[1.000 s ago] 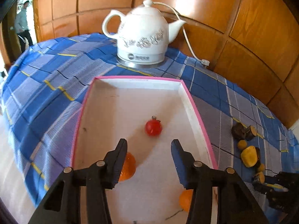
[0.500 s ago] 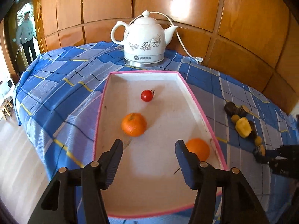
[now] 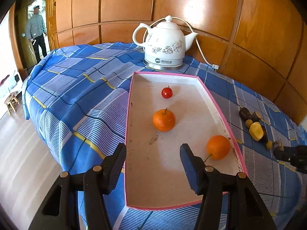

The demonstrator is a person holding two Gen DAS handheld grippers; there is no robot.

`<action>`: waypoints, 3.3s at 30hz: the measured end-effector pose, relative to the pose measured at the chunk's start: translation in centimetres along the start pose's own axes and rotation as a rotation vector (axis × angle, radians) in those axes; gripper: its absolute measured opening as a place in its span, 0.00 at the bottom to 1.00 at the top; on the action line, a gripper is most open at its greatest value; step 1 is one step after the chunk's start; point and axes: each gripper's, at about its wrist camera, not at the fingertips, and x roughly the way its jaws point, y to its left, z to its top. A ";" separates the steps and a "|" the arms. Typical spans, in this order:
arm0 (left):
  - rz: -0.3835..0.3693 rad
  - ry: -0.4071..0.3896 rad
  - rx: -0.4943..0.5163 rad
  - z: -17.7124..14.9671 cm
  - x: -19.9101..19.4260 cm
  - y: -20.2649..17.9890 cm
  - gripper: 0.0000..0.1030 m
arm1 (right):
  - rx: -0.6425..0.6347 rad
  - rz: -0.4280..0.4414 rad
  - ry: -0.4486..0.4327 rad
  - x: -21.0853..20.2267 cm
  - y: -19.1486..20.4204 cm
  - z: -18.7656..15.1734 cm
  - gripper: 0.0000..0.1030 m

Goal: Organize fruits
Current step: 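Grasp the round tan potato slice with the right tool, then lower the potato slice into the tray and open the right tool, then move the left tool toward the yellow pepper pieces while the right tool withdraws from the tray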

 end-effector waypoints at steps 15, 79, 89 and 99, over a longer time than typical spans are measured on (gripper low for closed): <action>-0.001 -0.033 -0.012 -0.3 -1.1 0.9 0.57 | -0.148 0.134 0.002 5.2 10.2 7.9 0.30; -0.173 -0.021 0.235 0.9 -2.1 -9.9 0.58 | 0.397 -0.249 -0.027 -1.1 -16.0 -1.5 0.41; -0.310 0.086 0.296 2.5 1.0 -17.2 0.50 | 0.439 -0.169 -0.091 -2.9 -15.9 -1.0 0.41; -0.378 0.273 0.139 4.2 8.0 -21.4 0.45 | 0.444 -0.145 -0.086 -2.5 -15.6 -0.3 0.41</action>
